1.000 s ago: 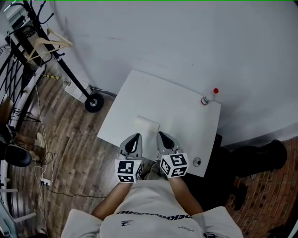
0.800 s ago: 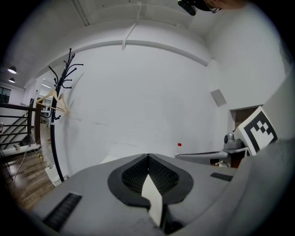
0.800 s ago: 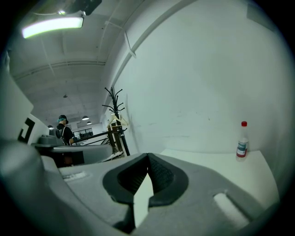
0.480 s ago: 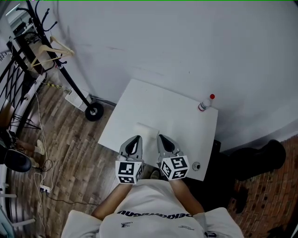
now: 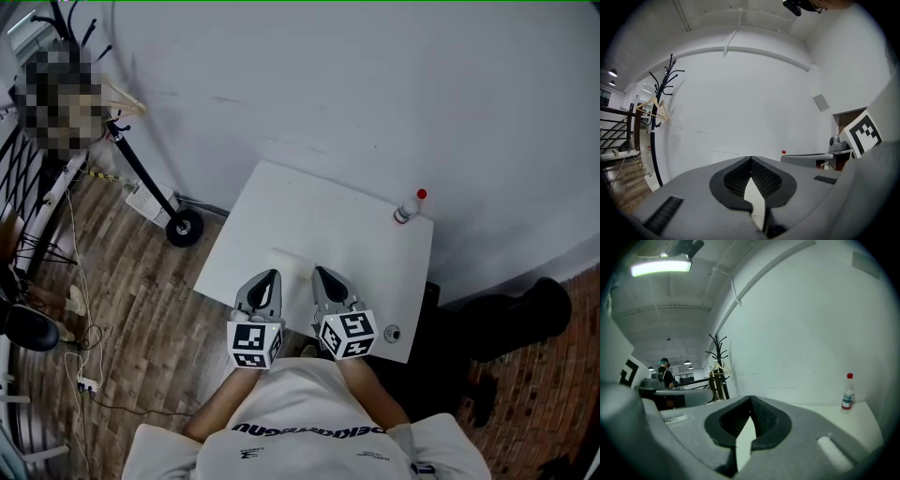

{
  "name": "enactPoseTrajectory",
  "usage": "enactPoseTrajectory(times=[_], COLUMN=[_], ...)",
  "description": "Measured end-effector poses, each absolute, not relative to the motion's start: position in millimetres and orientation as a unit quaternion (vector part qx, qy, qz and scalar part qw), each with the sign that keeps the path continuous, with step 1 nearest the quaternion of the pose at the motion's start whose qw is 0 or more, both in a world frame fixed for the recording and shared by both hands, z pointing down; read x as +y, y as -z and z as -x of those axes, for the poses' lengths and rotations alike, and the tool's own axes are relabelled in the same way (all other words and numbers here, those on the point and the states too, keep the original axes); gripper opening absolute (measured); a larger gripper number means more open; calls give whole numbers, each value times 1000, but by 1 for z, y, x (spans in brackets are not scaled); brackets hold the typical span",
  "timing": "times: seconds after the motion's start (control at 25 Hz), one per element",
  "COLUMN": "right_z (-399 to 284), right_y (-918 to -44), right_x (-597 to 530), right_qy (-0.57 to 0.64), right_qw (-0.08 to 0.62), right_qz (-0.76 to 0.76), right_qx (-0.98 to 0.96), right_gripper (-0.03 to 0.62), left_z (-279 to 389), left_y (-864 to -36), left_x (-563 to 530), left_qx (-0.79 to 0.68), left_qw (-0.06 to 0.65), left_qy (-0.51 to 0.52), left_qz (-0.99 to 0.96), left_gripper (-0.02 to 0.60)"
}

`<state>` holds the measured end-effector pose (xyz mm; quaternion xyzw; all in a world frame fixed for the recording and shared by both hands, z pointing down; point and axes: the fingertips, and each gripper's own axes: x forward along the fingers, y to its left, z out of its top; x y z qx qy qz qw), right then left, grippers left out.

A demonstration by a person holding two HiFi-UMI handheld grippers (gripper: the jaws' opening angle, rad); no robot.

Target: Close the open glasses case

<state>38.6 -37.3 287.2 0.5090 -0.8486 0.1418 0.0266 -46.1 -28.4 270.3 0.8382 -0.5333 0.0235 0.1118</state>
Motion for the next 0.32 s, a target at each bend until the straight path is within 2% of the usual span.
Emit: enactPoseTrajectory(times=[0.32], right_z=[-23], right_y=[-286], right_x=[-42], right_qy=[-133], right_qw=[27], right_qz=[-507], right_qx=[-851], right_gripper=[-5], left_z=[61], left_y=[-267], left_x=[-34], left_qx=[-535], left_qw=[107], left_qy=[-17], left_qz=[-838], left_gripper=[-3])
